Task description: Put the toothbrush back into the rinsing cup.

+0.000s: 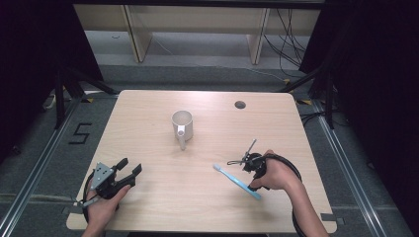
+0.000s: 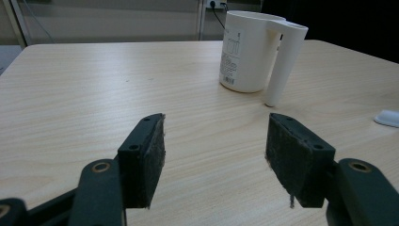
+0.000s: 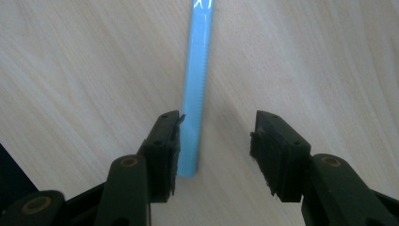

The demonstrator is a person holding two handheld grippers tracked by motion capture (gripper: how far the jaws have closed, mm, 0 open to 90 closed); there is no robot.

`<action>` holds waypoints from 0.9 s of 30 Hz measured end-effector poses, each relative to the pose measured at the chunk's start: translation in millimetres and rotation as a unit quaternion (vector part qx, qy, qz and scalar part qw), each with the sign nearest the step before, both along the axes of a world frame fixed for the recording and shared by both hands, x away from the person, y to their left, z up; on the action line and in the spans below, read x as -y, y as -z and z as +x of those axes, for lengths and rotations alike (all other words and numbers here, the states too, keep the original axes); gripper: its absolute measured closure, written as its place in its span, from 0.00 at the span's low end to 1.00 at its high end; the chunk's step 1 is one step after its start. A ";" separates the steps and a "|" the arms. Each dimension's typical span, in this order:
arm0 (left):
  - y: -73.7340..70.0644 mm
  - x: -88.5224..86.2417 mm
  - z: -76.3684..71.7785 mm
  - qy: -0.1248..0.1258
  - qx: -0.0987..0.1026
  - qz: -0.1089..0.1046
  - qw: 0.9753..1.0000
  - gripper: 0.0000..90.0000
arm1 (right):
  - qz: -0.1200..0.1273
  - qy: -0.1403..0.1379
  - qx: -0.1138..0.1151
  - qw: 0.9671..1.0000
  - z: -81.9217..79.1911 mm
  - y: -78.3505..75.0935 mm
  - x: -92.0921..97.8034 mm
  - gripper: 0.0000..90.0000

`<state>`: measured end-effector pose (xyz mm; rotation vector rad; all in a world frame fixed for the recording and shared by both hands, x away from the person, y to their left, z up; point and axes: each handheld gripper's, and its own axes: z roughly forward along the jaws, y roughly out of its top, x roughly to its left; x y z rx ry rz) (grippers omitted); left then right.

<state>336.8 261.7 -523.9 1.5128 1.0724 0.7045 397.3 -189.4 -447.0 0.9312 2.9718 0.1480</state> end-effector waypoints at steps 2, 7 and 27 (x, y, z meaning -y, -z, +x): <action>-0.1 0.3 0.1 0.001 0.000 0.001 1.000 0.42 | 0.007 -0.008 0.002 1.000 1.6 0.4 -1.7 0.59; 0.0 0.4 0.1 0.001 0.001 0.000 1.000 0.42 | 0.000 -0.010 -0.006 1.000 5.3 1.9 -8.7 0.60; 0.2 0.4 0.1 0.002 0.001 -0.006 1.000 0.42 | -0.019 -0.021 -0.025 0.999 20.2 14.8 -35.8 0.64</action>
